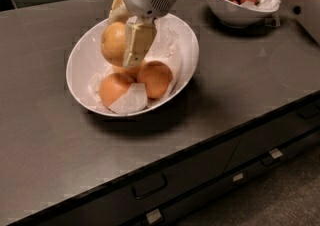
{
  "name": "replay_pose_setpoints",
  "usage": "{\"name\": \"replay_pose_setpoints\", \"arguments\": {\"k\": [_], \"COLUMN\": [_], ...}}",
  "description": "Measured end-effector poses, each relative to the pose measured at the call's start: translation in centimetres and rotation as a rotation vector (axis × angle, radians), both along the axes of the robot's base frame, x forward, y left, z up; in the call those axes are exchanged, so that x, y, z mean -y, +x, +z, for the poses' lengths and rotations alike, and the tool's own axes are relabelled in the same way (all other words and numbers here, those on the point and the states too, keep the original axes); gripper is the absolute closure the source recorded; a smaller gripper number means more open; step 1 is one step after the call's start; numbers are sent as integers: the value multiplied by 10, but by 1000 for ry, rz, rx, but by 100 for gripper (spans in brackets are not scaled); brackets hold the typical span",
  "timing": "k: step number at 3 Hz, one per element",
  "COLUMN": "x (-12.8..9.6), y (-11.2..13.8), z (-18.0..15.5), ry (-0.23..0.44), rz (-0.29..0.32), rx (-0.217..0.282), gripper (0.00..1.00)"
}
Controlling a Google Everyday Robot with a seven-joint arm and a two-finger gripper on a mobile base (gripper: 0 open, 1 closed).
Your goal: Pick orange from white bowl
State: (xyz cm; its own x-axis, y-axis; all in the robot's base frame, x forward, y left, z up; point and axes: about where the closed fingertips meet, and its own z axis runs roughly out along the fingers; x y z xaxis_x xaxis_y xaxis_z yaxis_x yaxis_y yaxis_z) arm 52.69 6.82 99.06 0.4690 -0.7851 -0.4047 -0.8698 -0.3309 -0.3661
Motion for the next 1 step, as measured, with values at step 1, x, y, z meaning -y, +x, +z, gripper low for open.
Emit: {"name": "replay_pose_setpoints", "arguments": {"k": [1], "x": [-2], "y": [-19], "z": [29], "ry": [55], "rz": [22], "rx": [120], "gripper": [100]}}
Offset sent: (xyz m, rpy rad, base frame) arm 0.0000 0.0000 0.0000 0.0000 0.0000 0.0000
